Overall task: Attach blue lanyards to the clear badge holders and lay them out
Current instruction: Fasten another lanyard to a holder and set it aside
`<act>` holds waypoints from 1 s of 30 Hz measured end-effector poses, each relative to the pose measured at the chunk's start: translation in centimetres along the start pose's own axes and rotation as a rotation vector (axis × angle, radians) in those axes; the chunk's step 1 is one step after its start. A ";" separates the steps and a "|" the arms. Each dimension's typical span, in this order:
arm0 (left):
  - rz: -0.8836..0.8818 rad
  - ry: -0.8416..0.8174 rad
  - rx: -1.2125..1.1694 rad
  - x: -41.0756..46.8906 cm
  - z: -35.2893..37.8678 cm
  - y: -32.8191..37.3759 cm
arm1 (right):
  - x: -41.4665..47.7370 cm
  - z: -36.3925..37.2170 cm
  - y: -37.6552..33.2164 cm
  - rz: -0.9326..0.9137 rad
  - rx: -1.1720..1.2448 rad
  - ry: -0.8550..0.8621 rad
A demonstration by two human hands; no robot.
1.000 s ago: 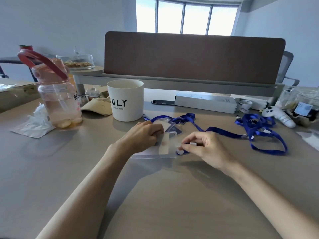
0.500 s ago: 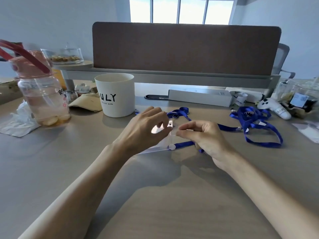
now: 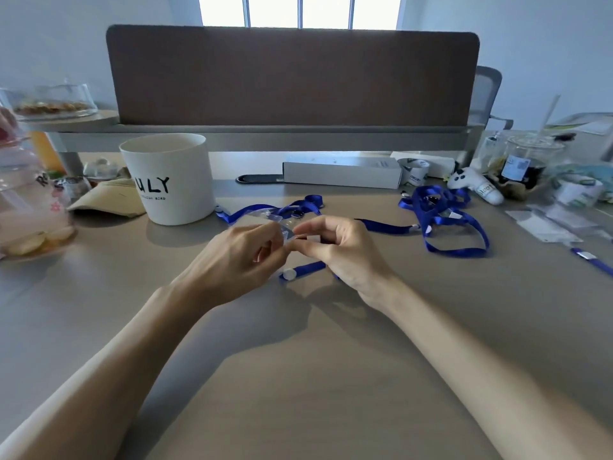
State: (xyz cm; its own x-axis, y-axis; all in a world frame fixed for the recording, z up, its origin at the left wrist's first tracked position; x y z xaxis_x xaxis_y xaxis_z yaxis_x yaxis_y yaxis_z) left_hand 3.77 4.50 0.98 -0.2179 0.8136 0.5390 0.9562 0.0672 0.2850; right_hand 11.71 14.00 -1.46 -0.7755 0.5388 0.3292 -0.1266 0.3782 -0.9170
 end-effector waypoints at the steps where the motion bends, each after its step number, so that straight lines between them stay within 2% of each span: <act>1: -0.009 -0.006 0.000 0.0 0.1 0.0 | 0.0 0.0 0.1 0.002 0.002 0.004; 8: -0.088 0.010 0.029 0.2 1.0 0.2 | -0.2 -0.1 0.4 -0.013 -0.011 0.046; 17: -0.152 -0.005 -0.258 0.4 1.2 -0.2 | -0.3 -1.3 -0.5 -0.094 0.039 0.116; 21: -0.271 0.000 -0.318 0.6 0.7 -1.5 | -0.1 -1.0 -1.3 -0.128 0.150 0.044; 26: -0.429 -0.263 -0.541 0.1 3.5 -3.8 | 0.3 -0.7 -1.6 -0.188 0.088 -0.012; 30: -0.441 -0.167 -0.612 0.5 2.5 -3.9 | 0.7 -1.5 -1.2 -0.178 0.061 0.046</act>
State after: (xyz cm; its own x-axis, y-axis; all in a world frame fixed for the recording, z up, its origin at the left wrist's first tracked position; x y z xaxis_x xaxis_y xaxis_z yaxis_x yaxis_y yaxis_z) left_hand 0.38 6.12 -1.88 -0.4747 0.8654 0.1607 0.4988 0.1140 0.8592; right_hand 12.23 15.02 0.15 -0.7083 0.5021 0.4962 -0.2977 0.4248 -0.8549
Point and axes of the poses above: each hand's wrist, its own x-axis towards the middle knuckle, its own z-axis out of the palm, y = z × x, the point moved 10 cm from there along x, towards the middle knuckle, and after that the axes turned 8 degrees about -z, right-handed, at the moved point
